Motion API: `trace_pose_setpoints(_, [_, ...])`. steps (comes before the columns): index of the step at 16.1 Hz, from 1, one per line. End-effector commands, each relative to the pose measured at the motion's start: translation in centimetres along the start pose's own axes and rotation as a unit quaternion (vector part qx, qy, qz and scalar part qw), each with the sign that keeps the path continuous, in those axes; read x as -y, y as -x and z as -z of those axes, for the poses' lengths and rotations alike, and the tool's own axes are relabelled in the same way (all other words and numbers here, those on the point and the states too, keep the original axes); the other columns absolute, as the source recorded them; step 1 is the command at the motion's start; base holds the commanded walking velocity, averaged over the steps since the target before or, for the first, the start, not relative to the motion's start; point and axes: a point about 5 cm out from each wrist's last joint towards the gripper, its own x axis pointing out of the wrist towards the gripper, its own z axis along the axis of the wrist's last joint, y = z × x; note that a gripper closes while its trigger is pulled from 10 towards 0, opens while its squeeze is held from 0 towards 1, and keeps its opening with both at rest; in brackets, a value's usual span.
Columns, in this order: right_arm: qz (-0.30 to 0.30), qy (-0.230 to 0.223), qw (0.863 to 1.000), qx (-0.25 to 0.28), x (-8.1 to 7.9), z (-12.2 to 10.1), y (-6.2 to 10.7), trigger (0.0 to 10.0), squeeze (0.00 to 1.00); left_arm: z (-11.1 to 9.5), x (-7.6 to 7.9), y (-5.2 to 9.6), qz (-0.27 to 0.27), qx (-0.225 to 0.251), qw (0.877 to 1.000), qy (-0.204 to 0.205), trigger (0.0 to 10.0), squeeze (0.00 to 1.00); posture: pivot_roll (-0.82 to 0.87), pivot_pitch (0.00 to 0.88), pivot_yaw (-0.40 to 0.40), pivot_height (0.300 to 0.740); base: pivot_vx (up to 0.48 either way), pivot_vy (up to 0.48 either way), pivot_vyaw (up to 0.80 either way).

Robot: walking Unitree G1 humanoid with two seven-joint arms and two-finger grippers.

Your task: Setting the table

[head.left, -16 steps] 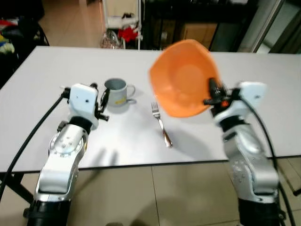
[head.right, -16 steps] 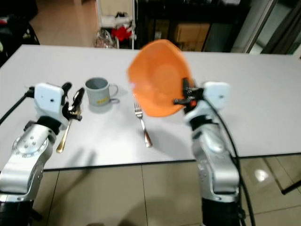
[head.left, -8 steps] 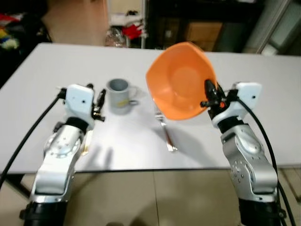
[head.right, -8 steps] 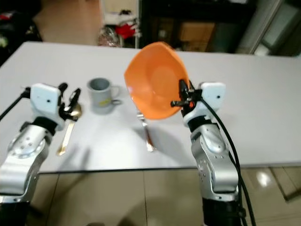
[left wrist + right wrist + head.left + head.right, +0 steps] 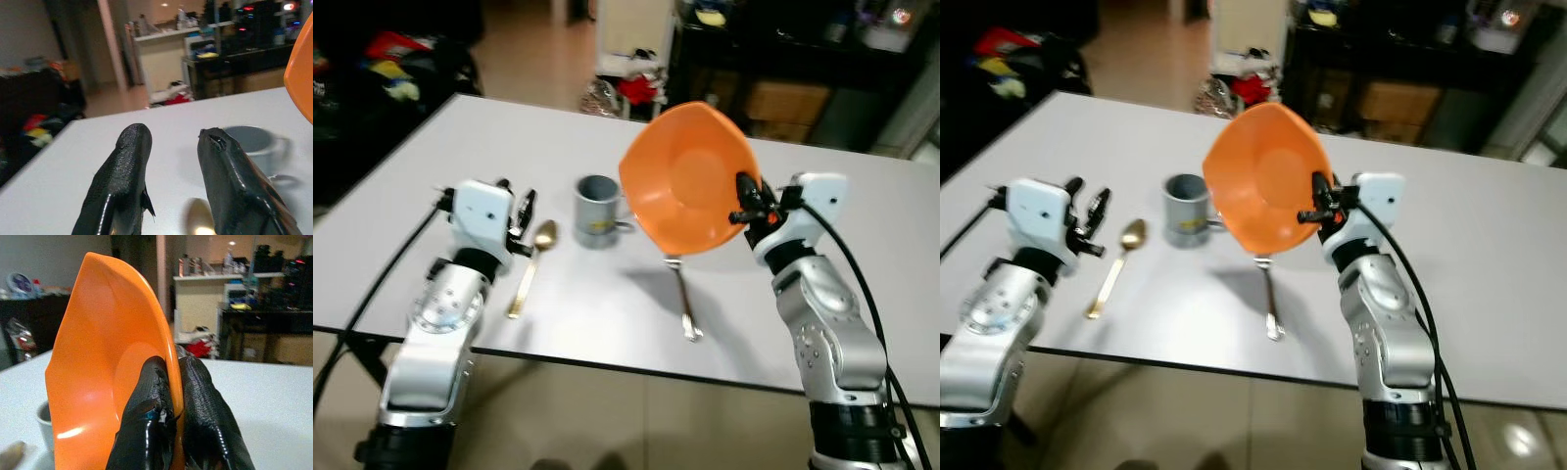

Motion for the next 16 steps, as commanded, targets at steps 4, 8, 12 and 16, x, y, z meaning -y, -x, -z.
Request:
trace_pose_setpoints(4, [-0.01,-0.007,1.0,0.021,-0.4,-0.7,0.6,10.0,0.0,0.0,0.6,-0.5,0.027,0.0,1.0,-0.007,10.0,0.0,0.18,0.0,-0.053,0.74,0.333,0.0,0.0])
trace_pose_setpoints(8, [0.012,-0.006,1.0,0.017,0.4,-0.5,1.3,10.0,0.0,0.1,0.9,-0.7,0.041,-0.002,0.999,-0.008,10.0,0.0,0.17,0.0,-0.03,0.74,0.333,0.0,0.0])
trace_pose_setpoints(12, [0.026,-0.009,1.0,0.014,1.4,-0.8,1.2,10.0,0.0,0.3,1.2,-0.6,0.05,-0.002,0.999,-0.009,10.0,0.0,0.17,0.0,-0.036,0.74,0.325,0.0,0.0])
trace_pose_setpoints(16, [0.053,-0.063,0.996,-0.02,2.9,-0.7,0.2,10.0,0.0,0.5,1.4,-0.5,0.07,-0.004,0.997,-0.018,10.0,0.0,0.16,0.0,-0.025,0.74,0.0,0.0,0.0])
